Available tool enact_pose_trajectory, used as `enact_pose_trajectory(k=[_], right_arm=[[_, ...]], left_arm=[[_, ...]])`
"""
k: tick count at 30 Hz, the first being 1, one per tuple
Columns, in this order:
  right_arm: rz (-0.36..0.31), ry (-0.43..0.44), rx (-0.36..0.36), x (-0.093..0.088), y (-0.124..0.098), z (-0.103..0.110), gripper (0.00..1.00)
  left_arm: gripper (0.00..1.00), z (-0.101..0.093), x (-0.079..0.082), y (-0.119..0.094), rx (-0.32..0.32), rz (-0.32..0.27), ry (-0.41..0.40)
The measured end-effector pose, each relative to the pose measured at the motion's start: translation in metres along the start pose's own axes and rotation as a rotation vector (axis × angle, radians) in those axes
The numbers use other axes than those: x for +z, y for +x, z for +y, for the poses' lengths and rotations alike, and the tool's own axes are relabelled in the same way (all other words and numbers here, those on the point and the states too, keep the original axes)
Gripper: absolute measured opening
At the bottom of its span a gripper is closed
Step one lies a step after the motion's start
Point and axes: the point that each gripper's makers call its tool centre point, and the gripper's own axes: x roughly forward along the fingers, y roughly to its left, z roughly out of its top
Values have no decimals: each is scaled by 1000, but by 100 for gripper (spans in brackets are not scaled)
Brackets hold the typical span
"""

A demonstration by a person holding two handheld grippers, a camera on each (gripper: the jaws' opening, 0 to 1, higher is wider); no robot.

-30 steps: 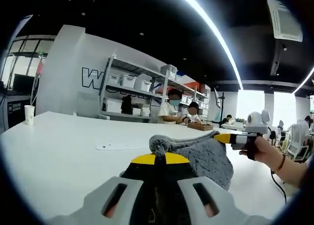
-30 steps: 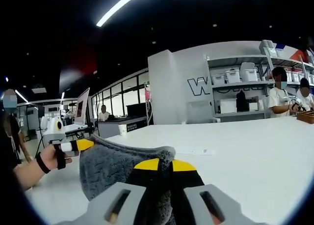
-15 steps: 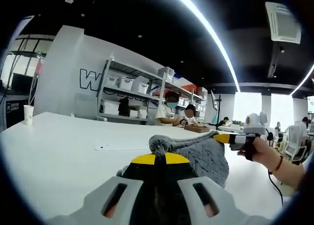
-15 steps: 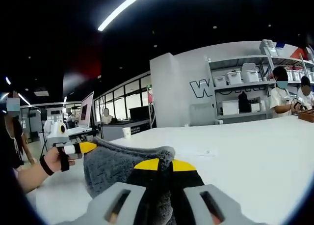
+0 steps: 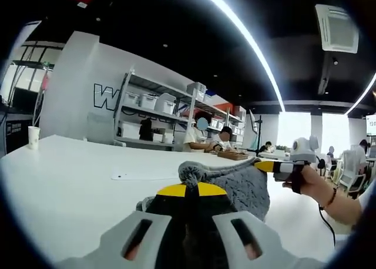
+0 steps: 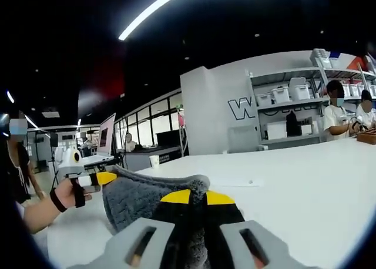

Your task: Open the folded towel by lifting each exposed corner and separating the folded layers until the towel lies flat within the target outline without major curled edges

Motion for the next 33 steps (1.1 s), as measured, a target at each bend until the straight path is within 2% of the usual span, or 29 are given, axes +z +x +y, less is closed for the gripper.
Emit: enact_pose_trajectory(k=[4, 7, 14, 33], right_arm=[[-6, -14, 1, 0, -4, 4, 0], [-12, 9, 9, 0, -7, 4, 0], [-28, -4, 16, 1, -14, 11, 0], [-39, -2, 28, -2, -29, 19, 0]], left_arm=[[1, -1, -1, -3, 3, -7, -28], [1, -5, -4, -7, -1, -5, -21], [1, -14, 0, -17, -10, -26, -8], [1, -26, -1, -26, -30, -38, 32]])
